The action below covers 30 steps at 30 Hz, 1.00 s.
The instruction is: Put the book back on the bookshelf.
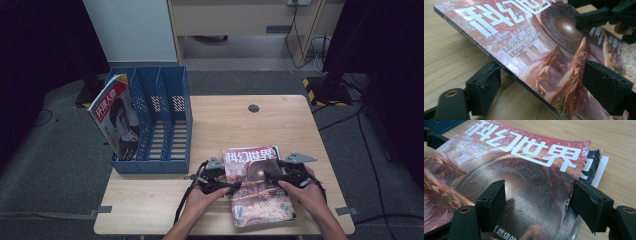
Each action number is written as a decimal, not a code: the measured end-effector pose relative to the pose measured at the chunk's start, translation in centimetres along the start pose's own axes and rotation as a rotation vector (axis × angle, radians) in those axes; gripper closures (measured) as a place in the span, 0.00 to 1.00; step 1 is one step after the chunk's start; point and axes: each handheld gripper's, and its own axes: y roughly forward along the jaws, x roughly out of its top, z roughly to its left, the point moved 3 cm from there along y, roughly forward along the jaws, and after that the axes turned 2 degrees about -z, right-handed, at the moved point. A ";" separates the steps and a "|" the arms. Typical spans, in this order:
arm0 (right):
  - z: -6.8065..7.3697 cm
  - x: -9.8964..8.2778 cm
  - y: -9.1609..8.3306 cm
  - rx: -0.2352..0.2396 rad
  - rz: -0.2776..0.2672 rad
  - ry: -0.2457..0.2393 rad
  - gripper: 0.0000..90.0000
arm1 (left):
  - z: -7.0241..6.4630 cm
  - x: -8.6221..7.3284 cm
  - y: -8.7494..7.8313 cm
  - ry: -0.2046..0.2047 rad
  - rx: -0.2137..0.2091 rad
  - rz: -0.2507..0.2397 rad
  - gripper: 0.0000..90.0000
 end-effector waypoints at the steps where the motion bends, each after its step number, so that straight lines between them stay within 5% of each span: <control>1: 0.0 0.0 0.0 0.001 -0.001 -0.001 0.31 | 0.0 0.1 -0.1 -0.008 -0.006 -0.006 0.18; 12: -0.1 0.0 -0.1 0.013 -0.001 0.013 0.35 | 0.0 1.7 -1.0 -0.014 -0.046 -0.003 0.25; 18: 0.0 0.0 -0.1 0.016 -0.004 -0.001 0.36 | 0.5 2.7 -1.2 -0.070 -0.084 -0.013 0.30; 30: 0.2 0.0 0.1 0.031 -0.003 -0.005 0.37 | 0.7 4.3 -0.4 -0.081 -0.094 -0.003 0.35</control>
